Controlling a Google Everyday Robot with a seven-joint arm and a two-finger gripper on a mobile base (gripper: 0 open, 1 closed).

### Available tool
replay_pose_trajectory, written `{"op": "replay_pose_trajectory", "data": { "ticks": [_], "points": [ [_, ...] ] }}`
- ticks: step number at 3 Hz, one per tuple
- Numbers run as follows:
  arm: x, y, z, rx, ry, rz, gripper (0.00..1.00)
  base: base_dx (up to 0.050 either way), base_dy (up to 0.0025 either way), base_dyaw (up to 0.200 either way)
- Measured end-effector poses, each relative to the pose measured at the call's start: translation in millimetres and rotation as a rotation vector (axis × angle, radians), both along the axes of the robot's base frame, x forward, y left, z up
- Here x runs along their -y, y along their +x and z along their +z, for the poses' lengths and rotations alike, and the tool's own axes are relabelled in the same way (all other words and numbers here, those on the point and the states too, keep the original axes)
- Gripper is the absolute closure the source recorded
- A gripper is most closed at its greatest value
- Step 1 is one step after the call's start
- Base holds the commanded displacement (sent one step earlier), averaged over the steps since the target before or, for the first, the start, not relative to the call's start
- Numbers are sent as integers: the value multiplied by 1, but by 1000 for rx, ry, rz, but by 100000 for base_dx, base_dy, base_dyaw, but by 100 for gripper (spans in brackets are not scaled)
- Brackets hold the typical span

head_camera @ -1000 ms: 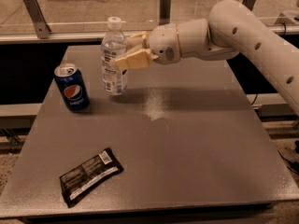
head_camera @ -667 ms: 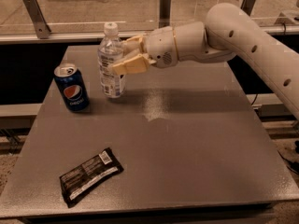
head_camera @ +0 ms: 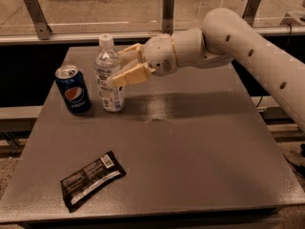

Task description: Move blue plastic bottle near pepsi can

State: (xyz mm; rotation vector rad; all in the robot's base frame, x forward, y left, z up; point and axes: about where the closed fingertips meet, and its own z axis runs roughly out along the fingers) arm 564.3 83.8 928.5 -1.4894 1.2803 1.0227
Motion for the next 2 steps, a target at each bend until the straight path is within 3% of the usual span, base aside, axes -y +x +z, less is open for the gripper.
{"op": "replay_pose_trajectory", "data": {
  "ticks": [1,2],
  "points": [
    [-8,-15,0,-37,12,63,0,0,0,0],
    [-10,-22,0,-27,-2,80,0,0,0,0]
  ]
}}
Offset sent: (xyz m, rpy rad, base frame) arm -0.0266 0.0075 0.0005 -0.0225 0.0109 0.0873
